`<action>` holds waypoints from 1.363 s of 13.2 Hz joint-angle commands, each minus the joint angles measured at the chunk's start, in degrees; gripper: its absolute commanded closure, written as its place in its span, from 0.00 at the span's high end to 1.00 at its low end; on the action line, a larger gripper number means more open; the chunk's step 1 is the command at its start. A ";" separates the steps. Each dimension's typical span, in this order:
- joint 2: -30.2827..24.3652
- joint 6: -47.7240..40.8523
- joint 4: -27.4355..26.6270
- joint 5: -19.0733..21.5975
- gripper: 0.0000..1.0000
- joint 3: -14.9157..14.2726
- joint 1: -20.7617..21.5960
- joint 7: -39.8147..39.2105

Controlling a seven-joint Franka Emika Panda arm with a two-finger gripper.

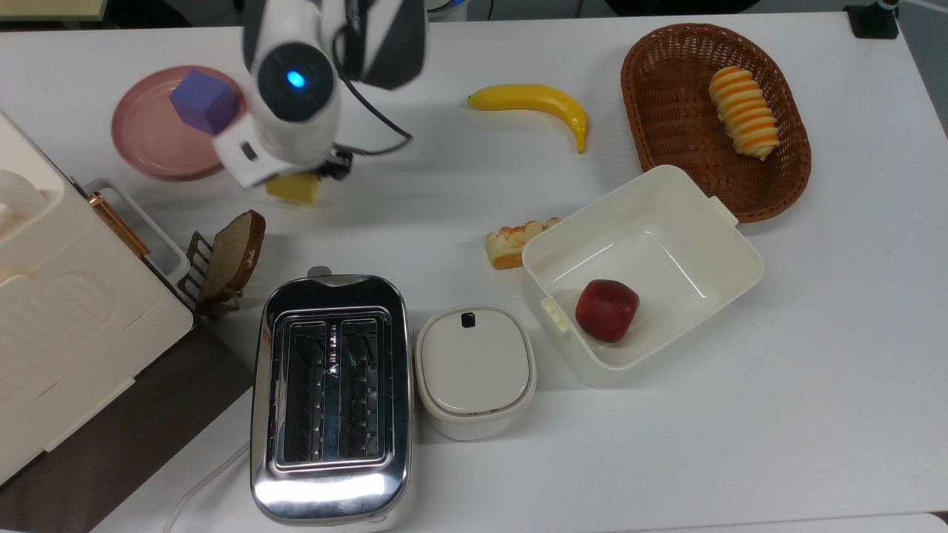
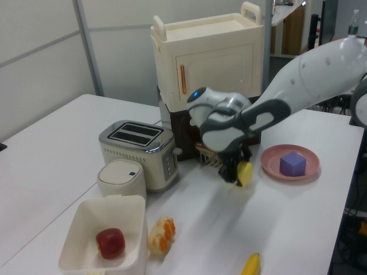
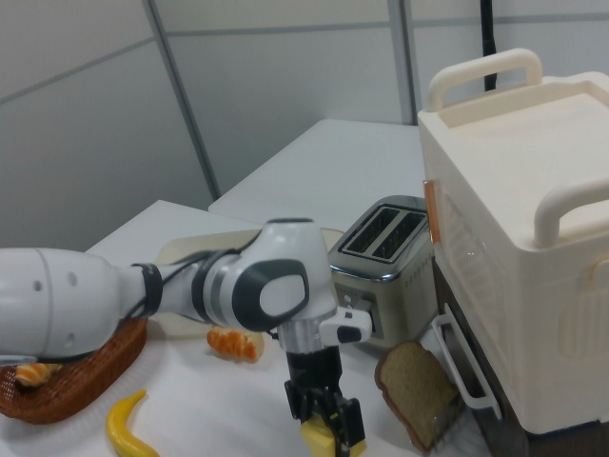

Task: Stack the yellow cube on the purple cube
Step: 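Carry the yellow cube over the purple cube and lower it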

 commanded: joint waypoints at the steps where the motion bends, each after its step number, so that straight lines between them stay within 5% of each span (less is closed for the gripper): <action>1: -4.70 -8.51 1.56 1.85 0.04 -0.46 -2.96 -10.27; 7: -6.11 -12.92 1.13 0.97 0.07 -0.90 -11.92 -25.21; 14: -6.11 -13.72 -0.89 -1.93 0.12 -0.90 -15.89 -30.15; 16: -5.93 -13.63 -1.59 -2.37 0.42 -0.90 -15.80 -30.07; 17: -5.84 -13.54 -1.59 -2.37 0.78 -0.90 -15.80 -29.55; 18: -5.84 -13.46 -1.59 -2.37 1.00 -0.90 -15.80 -29.37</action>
